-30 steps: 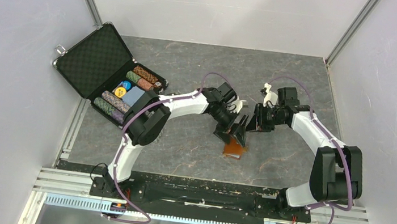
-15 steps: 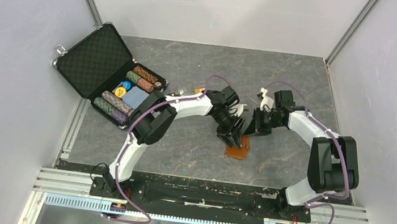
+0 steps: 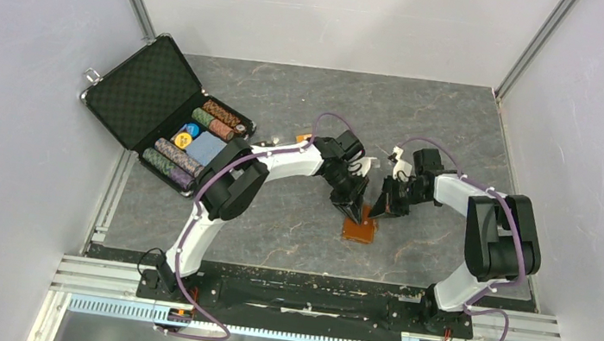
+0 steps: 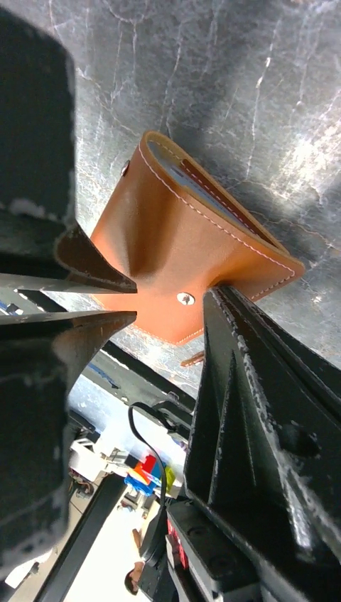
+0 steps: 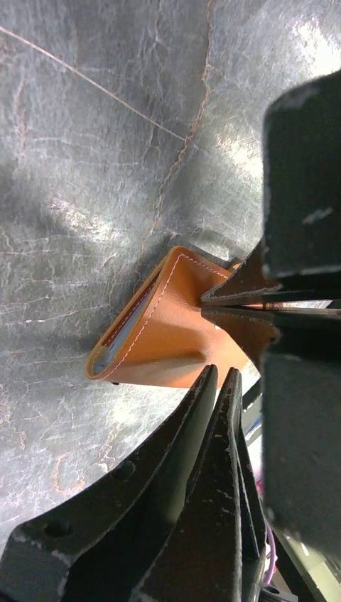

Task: Put the credit cards into the card holder
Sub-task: Close the card holder at the center of the board.

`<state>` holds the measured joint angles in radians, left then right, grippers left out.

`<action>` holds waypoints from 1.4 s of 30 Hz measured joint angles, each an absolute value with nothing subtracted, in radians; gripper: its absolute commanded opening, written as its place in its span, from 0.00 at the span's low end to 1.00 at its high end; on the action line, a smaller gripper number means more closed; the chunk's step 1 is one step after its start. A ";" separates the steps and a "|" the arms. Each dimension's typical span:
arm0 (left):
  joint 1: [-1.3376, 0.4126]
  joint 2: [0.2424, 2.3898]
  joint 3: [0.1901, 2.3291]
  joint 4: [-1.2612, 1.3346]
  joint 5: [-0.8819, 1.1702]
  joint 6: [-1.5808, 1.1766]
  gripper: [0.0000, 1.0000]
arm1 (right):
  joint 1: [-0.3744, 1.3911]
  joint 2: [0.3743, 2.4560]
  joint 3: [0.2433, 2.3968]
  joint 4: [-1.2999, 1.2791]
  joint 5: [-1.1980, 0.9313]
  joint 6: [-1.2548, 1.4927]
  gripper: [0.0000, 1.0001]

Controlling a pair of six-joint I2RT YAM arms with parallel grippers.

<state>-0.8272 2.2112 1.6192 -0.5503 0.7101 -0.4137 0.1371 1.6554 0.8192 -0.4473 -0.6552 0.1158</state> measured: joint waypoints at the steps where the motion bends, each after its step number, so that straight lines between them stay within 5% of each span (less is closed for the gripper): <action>1: -0.827 2.211 1.619 -0.544 0.709 -0.414 0.21 | 0.137 1.655 0.818 -0.445 -0.657 0.116 0.00; 11: -0.827 1.998 1.499 -0.514 0.410 -0.402 0.42 | 0.137 1.655 0.817 -0.442 -0.658 0.117 0.00; 15: -0.827 1.865 1.464 -0.490 0.258 -0.364 0.68 | 0.137 1.654 0.817 -0.442 -0.657 0.120 0.00; 18: -0.827 1.790 1.448 -0.472 0.154 -0.339 0.98 | 0.137 1.654 0.817 -0.442 -0.657 0.120 0.00; 19: -0.827 1.773 1.445 -0.469 0.121 -0.330 1.00 | 0.137 1.654 0.817 -0.442 -0.656 0.121 0.00; 27: -0.827 1.708 1.422 -0.469 -0.085 -0.316 1.00 | 0.138 1.652 0.817 -0.442 -0.653 0.123 0.00; 30: -0.826 1.697 1.420 -0.465 -0.082 -0.316 0.93 | 0.138 1.652 0.817 -0.442 -0.653 0.124 0.00; 34: -0.826 1.697 1.417 -0.426 0.043 -0.326 0.77 | 0.138 1.652 0.817 -0.442 -0.652 0.124 0.00; 42: -0.834 1.877 1.428 -0.323 0.385 -0.438 0.61 | 0.136 1.646 0.805 -0.428 -0.653 0.138 0.00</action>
<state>-0.8337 1.8774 1.4277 -0.3233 0.3851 -0.4377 0.1360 1.6463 0.8051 -0.4278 -0.6529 0.1375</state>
